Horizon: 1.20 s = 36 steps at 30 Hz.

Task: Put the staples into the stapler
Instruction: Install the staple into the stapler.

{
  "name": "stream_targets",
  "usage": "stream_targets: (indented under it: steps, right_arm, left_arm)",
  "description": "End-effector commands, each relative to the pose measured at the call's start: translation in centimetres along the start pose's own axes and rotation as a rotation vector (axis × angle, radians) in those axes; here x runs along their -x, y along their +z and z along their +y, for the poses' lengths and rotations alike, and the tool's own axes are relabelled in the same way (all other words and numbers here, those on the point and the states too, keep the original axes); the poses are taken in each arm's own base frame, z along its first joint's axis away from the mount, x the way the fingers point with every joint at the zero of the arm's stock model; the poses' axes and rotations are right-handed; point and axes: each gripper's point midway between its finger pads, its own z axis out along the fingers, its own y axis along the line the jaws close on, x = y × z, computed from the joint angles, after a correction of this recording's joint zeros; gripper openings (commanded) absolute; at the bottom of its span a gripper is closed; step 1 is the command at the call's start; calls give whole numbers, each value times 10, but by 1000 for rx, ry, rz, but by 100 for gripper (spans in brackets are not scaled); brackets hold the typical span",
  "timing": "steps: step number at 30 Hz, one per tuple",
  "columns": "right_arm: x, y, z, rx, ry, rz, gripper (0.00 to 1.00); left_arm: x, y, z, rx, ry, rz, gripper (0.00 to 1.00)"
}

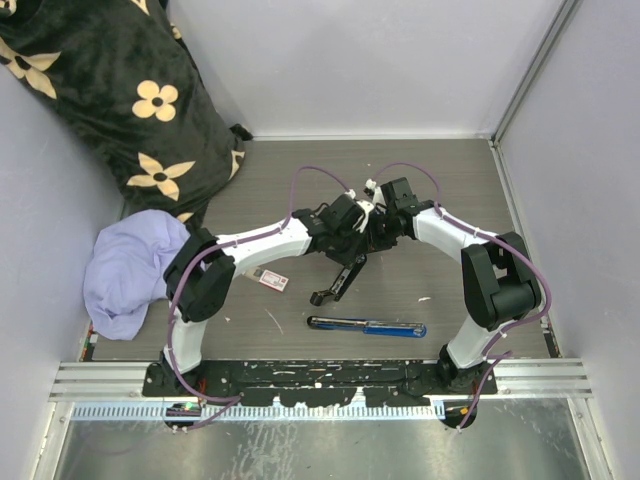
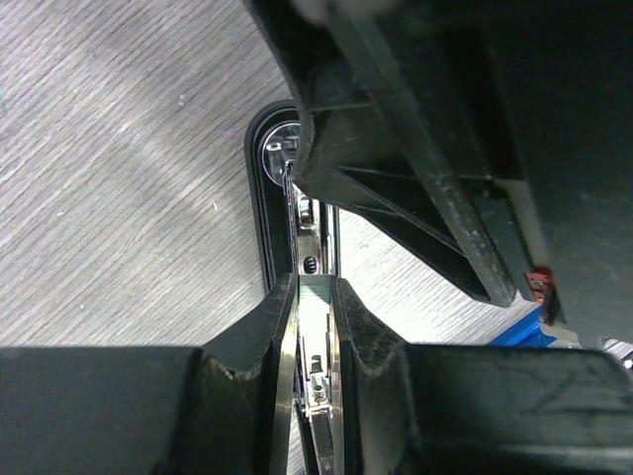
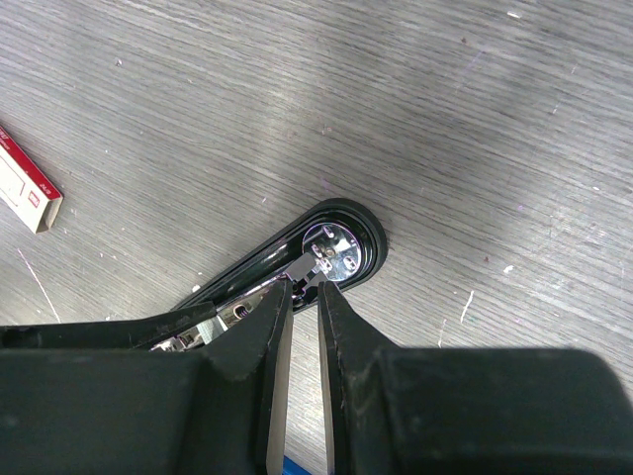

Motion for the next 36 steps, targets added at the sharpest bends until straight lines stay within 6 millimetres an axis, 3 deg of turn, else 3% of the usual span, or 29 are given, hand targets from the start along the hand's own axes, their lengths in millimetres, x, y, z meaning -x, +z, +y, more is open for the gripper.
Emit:
stream_targets:
  steps: [1, 22, 36]
  right_arm:
    - [-51, 8, -16, -56, 18, 168, 20]
    - [-51, 9, -15, -51, 19, 170, 20]
    - [-51, 9, -15, -49, 18, 171, 20]
  left_arm:
    - [21, -8, -14, -33, 18, -57, 17]
    - [14, 3, -4, 14, 36, -45, 18]
    - [14, 5, -7, -4, 34, -41, 18]
